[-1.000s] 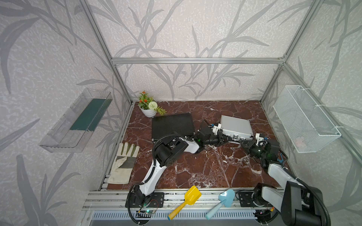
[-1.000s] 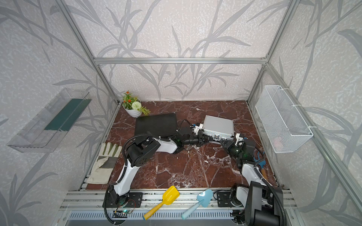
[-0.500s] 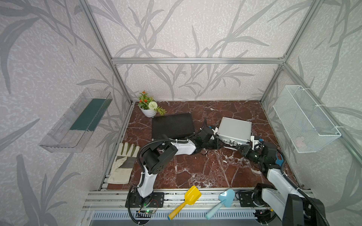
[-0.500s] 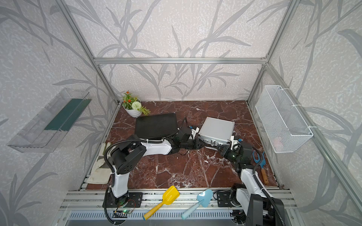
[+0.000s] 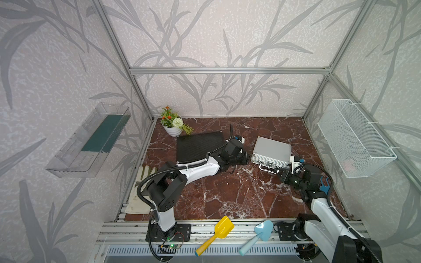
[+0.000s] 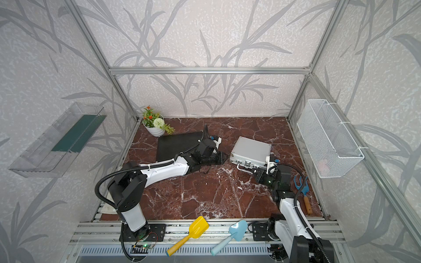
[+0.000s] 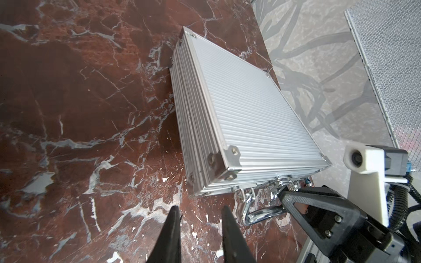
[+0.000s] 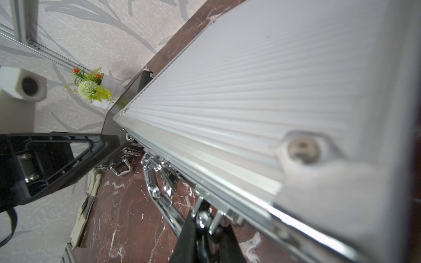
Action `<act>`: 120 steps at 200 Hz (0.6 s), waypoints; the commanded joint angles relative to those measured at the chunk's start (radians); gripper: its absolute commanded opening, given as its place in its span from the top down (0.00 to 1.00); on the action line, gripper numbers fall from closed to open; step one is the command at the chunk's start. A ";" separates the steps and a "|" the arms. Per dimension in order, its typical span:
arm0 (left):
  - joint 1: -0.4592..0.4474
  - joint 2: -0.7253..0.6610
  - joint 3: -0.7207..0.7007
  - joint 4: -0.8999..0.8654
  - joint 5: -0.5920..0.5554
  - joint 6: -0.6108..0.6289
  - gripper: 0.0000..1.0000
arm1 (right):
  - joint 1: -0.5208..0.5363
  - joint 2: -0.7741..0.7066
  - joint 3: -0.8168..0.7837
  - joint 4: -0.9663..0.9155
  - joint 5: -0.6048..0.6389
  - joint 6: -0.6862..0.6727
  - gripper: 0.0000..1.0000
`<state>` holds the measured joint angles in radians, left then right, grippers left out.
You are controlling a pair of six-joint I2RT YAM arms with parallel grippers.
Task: Open the poker set cases
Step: Place the poker set case at the center of the board.
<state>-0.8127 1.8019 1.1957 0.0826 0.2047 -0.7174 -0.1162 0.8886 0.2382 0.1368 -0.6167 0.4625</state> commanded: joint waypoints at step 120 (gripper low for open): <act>0.009 0.062 0.022 0.031 0.098 -0.019 0.79 | 0.014 -0.173 0.097 -0.396 0.298 0.019 0.47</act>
<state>-0.8082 1.8847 1.2102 0.1055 0.2951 -0.7364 -0.1036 0.7532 0.3016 -0.1581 -0.3683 0.4736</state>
